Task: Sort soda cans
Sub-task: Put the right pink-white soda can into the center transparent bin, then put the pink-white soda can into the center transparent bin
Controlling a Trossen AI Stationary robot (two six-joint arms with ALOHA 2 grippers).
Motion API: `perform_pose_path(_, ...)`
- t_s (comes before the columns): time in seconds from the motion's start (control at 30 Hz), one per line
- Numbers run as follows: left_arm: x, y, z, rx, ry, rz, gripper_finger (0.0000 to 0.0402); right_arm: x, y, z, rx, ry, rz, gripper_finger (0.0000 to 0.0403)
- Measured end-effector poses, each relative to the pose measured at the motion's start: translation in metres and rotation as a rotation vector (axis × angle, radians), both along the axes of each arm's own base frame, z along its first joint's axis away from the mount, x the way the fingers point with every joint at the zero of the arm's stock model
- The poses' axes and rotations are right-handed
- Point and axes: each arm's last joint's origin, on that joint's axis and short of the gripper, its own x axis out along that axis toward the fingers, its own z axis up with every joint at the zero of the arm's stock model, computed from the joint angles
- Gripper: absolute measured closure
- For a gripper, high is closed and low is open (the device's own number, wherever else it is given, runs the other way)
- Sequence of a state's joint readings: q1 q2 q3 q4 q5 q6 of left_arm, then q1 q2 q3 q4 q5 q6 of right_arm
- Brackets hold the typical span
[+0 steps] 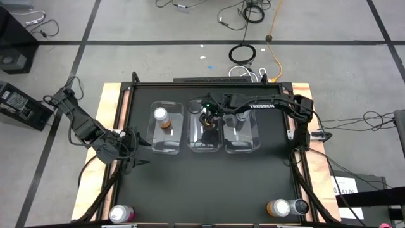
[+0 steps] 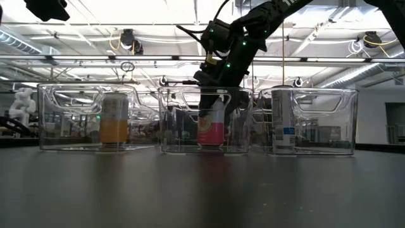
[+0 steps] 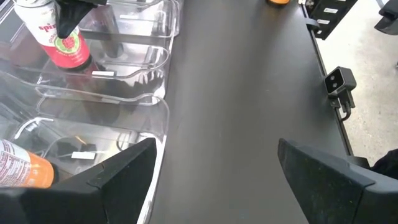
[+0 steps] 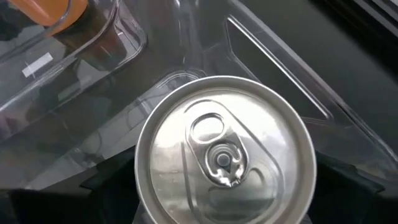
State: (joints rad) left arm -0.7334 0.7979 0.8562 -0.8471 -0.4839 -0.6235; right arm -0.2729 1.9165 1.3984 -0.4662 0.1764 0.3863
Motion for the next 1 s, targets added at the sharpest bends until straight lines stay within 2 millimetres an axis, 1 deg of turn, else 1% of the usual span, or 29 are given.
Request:
perform_pose_path(0.2,0.0,0.0,0.0,0.001,0.001,0.0,0.0056,-0.005,0.001,0.008,-0.011,0.004,0.011,0.0046)
perform_pose_path(0.33,0.0,0.0,0.0,0.002,0.001,0.0,0.0056,-0.008,0.002,0.02,-0.024,-0.025,0.012,0.0046)
perform_pose_path(0.63,0.0,0.0,0.0,0.002,0.0,0.0,0.0056,-0.017,0.004,0.037,-0.026,-0.042,0.004,0.0046)
perform_pose_path(0.93,0.0,0.0,0.0,0.001,0.0,0.0,0.0056,-0.034,0.009,0.072,-0.038,-0.117,-0.007,0.0046)
perform_pose_path(1.0,0.0,0.0,0.0,0.001,0.0,0.0,0.0056,-0.037,0.014,0.081,-0.019,-0.155,-0.011,0.0046)
